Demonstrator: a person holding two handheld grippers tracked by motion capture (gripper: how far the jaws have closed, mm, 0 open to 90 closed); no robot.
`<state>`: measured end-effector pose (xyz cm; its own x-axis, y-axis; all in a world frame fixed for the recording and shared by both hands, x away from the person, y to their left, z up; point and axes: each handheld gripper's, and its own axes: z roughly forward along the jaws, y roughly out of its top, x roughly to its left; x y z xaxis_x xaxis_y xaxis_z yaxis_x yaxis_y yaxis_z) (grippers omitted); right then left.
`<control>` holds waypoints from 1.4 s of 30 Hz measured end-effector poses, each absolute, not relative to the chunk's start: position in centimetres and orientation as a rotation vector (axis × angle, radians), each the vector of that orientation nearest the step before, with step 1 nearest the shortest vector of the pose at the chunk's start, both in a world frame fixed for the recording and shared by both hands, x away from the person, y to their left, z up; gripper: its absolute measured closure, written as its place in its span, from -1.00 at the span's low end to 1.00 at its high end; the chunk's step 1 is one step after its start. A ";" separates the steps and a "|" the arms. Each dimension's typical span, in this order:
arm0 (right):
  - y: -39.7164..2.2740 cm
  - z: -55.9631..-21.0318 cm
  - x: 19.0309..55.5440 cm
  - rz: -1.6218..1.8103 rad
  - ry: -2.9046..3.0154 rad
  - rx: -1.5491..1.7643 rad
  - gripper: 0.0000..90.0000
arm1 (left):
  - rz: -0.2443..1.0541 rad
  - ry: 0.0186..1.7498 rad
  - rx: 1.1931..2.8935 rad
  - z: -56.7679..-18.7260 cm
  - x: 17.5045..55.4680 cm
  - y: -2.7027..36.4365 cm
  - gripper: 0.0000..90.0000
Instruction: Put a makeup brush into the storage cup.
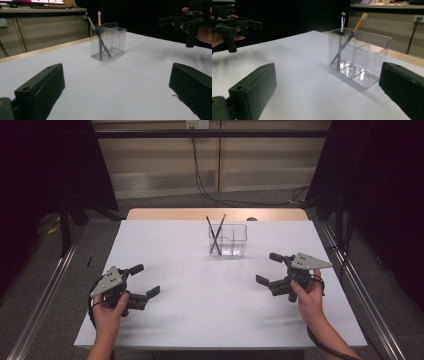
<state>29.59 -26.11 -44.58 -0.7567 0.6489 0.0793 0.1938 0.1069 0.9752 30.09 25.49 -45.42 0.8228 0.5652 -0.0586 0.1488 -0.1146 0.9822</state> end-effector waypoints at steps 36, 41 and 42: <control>-31.4 -45.8 25.9 1.609 2.024 0.901 -0.97 | 0.380 0.563 1.677 -45.6 30.2 25.2 -1.00; -32.0 -45.9 25.4 1.601 2.021 0.909 -0.97 | 0.378 0.560 1.679 -45.6 30.2 25.2 -1.00; -32.1 -46.0 25.3 1.596 2.020 0.910 -0.97 | 0.378 0.561 1.679 -45.6 30.2 25.2 -1.00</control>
